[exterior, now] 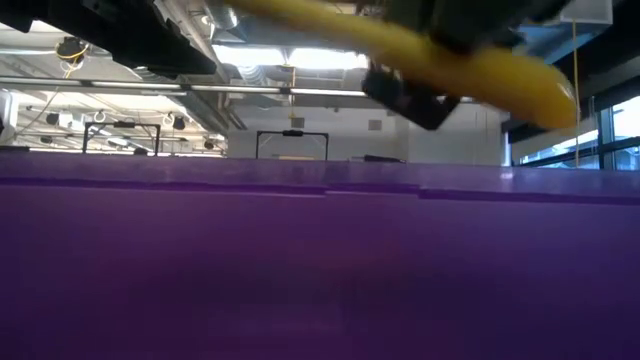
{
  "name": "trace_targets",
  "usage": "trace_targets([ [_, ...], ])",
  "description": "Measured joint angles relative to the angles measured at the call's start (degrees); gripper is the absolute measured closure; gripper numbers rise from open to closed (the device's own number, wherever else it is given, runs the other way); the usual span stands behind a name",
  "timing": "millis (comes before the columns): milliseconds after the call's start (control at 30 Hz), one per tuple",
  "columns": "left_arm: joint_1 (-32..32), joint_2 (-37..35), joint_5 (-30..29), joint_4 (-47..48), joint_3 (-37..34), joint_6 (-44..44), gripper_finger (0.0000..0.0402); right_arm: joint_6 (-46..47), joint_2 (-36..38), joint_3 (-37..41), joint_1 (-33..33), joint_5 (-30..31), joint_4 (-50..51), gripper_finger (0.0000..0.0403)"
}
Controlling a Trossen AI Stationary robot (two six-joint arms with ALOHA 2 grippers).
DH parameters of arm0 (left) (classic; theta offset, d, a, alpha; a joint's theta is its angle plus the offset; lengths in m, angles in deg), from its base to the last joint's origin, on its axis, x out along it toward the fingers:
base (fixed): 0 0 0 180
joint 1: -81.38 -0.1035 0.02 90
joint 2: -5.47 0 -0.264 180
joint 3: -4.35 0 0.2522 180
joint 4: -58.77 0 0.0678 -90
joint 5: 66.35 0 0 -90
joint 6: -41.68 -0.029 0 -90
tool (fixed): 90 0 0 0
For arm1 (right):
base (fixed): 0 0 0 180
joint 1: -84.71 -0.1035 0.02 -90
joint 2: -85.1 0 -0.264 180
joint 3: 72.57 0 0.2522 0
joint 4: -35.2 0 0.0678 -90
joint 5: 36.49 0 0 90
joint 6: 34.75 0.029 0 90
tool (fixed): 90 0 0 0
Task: Pick & place school supplies into a supply box
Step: Put the yellow pen into the violet supply box
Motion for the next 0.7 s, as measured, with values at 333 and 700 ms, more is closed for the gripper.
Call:
trace_targets([
  [333,0.0,0.0,0.0,0.0,0.0,0.0,0.0382,0.0,-1.4,-0.1,0.1,3.2,1.4,0.0336],
  [700,0.0,0.0,0.0,0.0,0.0,0.0,0.0378,0.0,-2.4,0.4,0.3,3.6,2.4,0.0336],
])
